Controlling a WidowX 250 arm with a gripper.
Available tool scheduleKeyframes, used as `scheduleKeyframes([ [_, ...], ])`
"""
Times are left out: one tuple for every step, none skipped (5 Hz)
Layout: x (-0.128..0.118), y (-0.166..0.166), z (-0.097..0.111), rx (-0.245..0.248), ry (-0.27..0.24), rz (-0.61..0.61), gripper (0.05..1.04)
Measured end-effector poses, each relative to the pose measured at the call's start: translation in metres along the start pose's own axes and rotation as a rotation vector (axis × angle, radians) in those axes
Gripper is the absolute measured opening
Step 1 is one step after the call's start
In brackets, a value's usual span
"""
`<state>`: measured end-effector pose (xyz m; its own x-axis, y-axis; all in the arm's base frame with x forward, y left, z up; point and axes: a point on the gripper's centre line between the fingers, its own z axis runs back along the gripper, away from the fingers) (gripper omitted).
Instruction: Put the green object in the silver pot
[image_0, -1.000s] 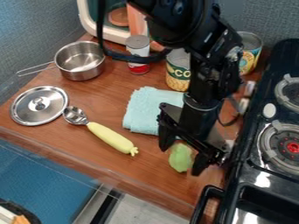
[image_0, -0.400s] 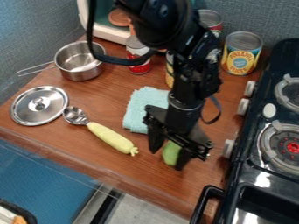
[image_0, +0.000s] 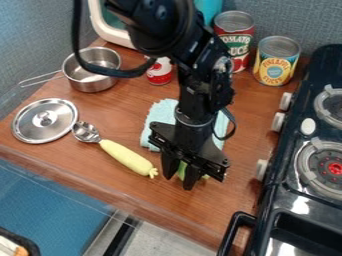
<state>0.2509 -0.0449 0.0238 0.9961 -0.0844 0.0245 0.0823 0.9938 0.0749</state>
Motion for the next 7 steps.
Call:
scheduleKeyframes([
  [-0.002, -0.001, 0.011, -0.034, -0.005, -0.005, 0.415],
  [-0.002, -0.005, 0.025, -0.071, -0.007, -0.008, 0.393],
  [-0.002, -0.008, 0.036, -0.1, -0.008, -0.019, 0.381],
  [0.013, 0.007, 0.05, -0.129, -0.024, 0.042, 0.381],
  [0.029, 0.039, 0.058, -0.129, -0.014, 0.148, 0.381],
  [0.04, 0.068, 0.058, -0.135, -0.005, 0.259, 0.381],
  [0.046, 0.095, 0.06, -0.12, -0.006, 0.348, 0.381],
])
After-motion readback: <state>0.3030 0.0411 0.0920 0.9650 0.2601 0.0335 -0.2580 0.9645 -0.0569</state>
